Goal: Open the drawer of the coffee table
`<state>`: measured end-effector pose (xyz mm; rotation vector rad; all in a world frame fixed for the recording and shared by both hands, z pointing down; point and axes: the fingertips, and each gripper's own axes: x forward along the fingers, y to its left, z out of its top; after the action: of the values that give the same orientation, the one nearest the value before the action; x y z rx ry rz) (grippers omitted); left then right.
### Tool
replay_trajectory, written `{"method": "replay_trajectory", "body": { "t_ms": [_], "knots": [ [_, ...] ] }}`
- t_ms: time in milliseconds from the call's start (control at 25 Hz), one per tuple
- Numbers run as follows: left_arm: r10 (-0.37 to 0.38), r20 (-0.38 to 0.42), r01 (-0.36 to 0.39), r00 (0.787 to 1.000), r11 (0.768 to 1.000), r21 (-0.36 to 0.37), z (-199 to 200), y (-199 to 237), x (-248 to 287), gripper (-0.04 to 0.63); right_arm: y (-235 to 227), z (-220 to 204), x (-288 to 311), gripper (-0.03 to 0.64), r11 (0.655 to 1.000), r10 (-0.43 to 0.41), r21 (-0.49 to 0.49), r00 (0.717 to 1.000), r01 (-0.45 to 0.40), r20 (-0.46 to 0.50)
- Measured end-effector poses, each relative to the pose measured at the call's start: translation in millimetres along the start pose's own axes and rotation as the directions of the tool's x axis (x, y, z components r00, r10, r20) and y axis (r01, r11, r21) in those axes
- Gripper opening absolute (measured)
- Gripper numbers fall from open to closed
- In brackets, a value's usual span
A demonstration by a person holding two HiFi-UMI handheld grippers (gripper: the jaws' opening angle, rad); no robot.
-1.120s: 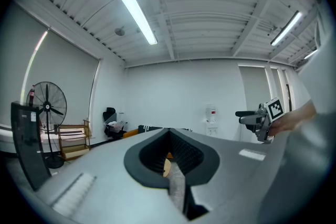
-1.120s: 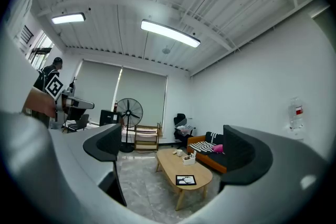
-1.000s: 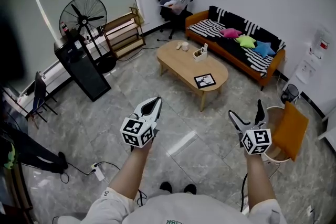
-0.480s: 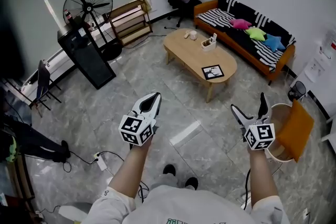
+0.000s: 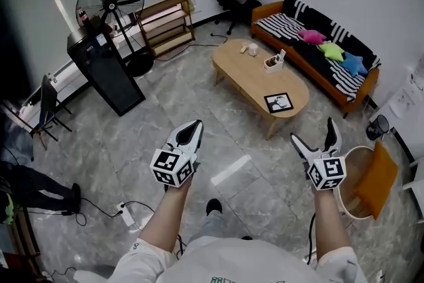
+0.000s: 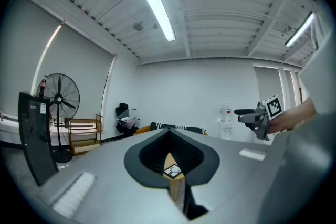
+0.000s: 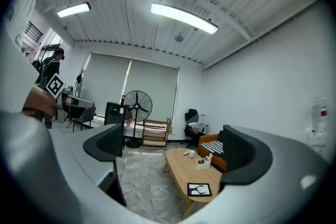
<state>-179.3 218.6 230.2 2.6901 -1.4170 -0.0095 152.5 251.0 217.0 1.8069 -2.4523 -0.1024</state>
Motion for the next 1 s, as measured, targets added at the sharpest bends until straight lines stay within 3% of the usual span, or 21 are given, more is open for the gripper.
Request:
{"method": "replay_trajectory", "body": {
  "t_ms": [280,520,1000],
  "knots": [
    [-0.033,-0.011,0.033,0.999,0.999,0.024,11,108,52,-0.002,40,15,118,0.589,1.000,0.009,-0.014,1.000,-0.009,-0.004],
    [-0.053,-0.014,0.053,0.999,0.998,0.019,14,157,91,-0.002,53,9,179,0.589,1.000,0.023,-0.019,0.999,-0.023,-0.025],
    [-0.037,-0.043,0.040,0.998,0.997,0.072,18,248,202,-0.002,15,-16,327,0.589,0.999,0.039,0.008,0.999,-0.039,-0.014]
  ]
}}
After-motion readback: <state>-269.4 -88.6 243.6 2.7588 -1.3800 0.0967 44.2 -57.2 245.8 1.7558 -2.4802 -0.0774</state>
